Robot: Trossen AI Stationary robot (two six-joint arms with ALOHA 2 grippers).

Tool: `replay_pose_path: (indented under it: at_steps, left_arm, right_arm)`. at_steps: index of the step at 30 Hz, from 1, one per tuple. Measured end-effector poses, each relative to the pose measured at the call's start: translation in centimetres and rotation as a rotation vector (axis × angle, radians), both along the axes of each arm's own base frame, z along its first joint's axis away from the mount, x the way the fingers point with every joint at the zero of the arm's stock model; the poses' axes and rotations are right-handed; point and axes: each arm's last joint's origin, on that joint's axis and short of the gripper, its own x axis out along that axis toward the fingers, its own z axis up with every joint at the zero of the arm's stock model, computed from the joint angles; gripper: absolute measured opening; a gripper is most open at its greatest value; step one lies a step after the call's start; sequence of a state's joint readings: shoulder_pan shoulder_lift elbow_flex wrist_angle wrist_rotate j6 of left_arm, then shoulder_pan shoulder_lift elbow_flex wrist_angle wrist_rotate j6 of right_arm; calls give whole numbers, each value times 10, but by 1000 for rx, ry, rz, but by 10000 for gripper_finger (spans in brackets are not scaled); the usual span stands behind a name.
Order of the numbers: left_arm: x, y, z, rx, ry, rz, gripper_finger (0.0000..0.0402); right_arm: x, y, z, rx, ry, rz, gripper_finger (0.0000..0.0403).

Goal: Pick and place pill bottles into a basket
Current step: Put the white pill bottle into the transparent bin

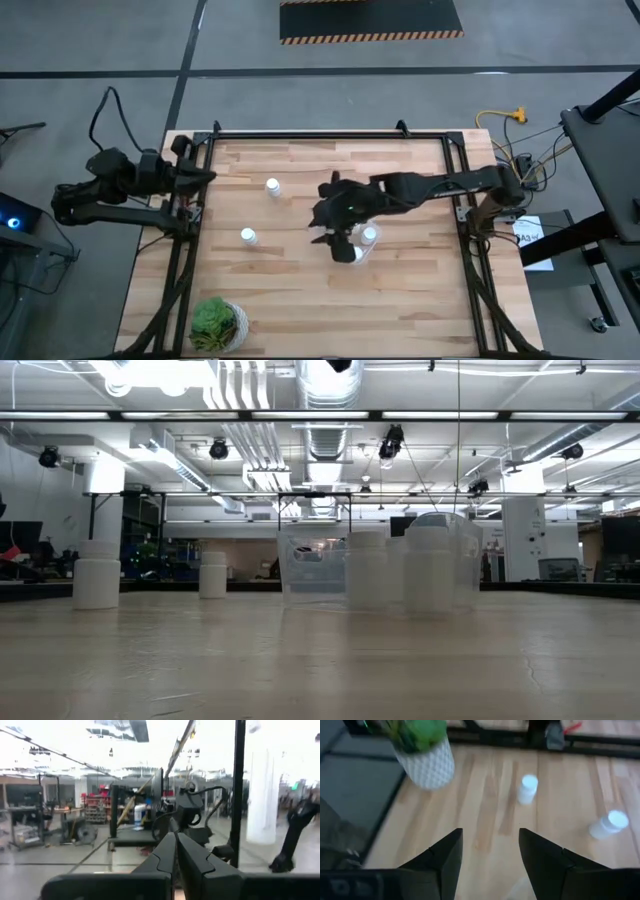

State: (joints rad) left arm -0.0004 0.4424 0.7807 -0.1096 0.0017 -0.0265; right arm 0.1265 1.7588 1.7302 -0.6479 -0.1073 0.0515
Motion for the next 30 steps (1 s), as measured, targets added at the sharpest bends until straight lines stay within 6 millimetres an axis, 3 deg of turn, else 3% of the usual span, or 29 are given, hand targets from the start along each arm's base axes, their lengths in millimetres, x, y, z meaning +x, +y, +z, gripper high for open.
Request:
replay_pose_path:
  at_steps: [5, 12, 21, 30]
  left_arm:
    - [3, 0, 6, -82, -54, -18, 0]
    - [12, 0, 6, -173, -49, -41, 0]
    - [19, 0, 4, -173, -27, -39, 0]
    - [9, 0, 6, -167, -59, -37, 0]
  right_arm:
    - [-13, -3, 23, 53, -71, -47, 182]
    - [-26, -5, 40, 29, -133, -54, 184]
    - [-28, -5, 41, -38, -147, -7, 183]
    - [-25, -12, 34, -124, -174, 31, 185]
